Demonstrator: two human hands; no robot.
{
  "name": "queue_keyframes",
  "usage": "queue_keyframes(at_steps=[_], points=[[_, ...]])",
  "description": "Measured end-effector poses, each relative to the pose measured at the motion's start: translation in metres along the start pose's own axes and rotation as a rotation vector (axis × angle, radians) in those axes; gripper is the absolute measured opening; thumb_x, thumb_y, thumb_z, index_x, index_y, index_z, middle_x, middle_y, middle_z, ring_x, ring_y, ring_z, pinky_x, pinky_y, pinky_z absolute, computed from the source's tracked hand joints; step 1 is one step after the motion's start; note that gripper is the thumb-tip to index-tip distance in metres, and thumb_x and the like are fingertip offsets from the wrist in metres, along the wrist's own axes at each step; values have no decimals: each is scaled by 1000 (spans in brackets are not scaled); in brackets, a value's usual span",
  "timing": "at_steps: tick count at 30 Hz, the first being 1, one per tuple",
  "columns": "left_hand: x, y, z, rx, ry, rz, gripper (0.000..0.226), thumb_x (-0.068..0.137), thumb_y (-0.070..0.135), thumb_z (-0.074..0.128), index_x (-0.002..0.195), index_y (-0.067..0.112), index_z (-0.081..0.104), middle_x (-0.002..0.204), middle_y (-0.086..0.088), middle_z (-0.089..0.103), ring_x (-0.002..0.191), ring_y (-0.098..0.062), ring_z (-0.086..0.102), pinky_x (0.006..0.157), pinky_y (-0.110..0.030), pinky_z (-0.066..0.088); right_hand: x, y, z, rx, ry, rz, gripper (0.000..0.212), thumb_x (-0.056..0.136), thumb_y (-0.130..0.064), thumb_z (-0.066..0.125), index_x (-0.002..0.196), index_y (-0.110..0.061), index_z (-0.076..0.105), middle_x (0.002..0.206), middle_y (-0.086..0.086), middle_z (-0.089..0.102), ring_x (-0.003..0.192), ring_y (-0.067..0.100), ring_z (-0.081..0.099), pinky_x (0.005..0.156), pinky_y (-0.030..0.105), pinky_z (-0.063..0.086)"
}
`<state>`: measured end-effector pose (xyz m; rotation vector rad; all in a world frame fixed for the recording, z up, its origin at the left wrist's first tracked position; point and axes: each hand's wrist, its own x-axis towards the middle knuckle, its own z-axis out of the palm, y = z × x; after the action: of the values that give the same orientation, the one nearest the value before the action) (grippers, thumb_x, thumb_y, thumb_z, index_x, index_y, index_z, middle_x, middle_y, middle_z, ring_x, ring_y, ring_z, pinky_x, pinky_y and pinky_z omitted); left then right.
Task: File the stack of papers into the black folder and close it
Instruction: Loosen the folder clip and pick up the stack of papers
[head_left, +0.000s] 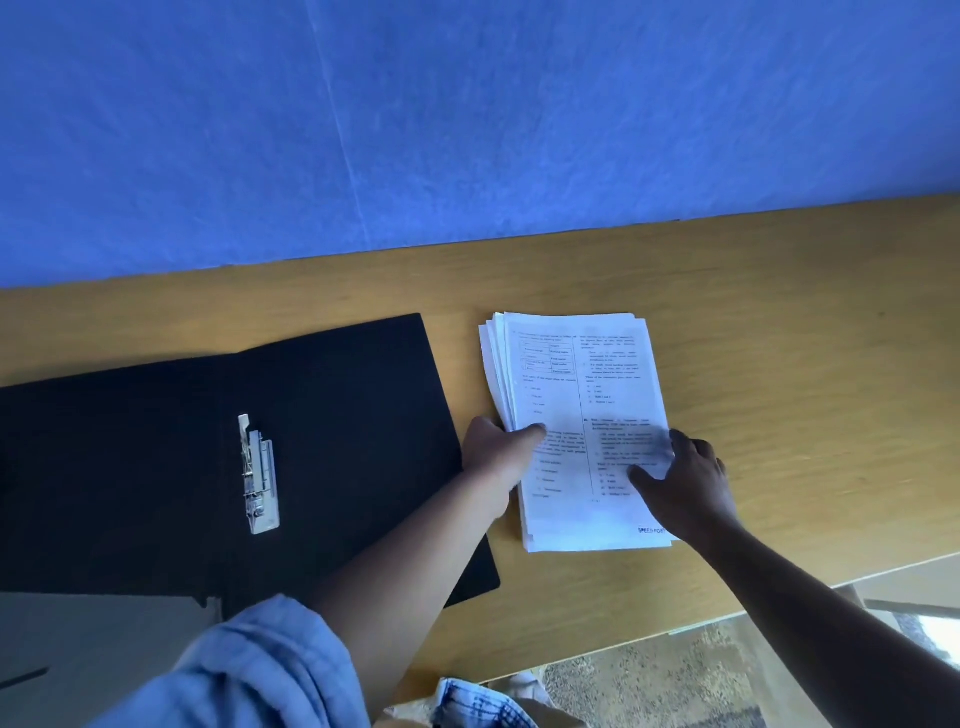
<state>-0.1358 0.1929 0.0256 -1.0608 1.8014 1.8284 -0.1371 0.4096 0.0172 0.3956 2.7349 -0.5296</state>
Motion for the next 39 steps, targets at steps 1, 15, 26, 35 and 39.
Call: queue_keyframes(at_steps=[1, 15, 26, 35, 39], points=[[0, 2, -1, -29, -44, 1, 31, 80, 27, 77, 106, 13, 66, 98, 2, 72, 81, -13, 68, 57, -23, 48, 1, 0, 0, 2, -4, 4, 79, 81, -40, 70, 146, -9, 37, 141, 17, 46, 128, 39, 43, 106, 46, 37], [-29, -3, -48, -223, -244, 94, 32, 98, 14, 54, 108, 44, 60, 107, 9, 75, 95, -15, 74, 68, -33, 60, -3, -4, -41, 927, -485, 307, 37, 86, -37, 69, 109, -9, 76, 104, 13, 78, 90, 34, 75, 74, 44, 61], [-66, -25, -176, -313, -187, 243, 44, 80, 19, 78, 121, 19, 62, 116, 1, 75, 110, -15, 69, 103, -35, 47, -66, -102, -9, 1122, -610, -201, 33, 87, -7, 64, 119, -1, 64, 117, 21, 71, 104, 41, 69, 81, 47, 60], [-86, -14, -250, -544, -152, 461, 35, 86, 10, 69, 121, 7, 66, 119, -16, 72, 110, -35, 68, 89, -47, 57, -80, -185, 5, 1060, -685, -449, 40, 79, -24, 77, 116, -10, 70, 121, 13, 72, 107, 32, 70, 81, 40, 60], [-88, -23, -269, -692, -127, 415, 23, 94, 11, 62, 117, 13, 66, 115, -13, 74, 102, -34, 71, 75, -42, 61, -88, -194, 10, 859, -726, -460, 28, 82, -28, 73, 107, -16, 74, 111, 9, 76, 99, 32, 73, 76, 41, 62]])
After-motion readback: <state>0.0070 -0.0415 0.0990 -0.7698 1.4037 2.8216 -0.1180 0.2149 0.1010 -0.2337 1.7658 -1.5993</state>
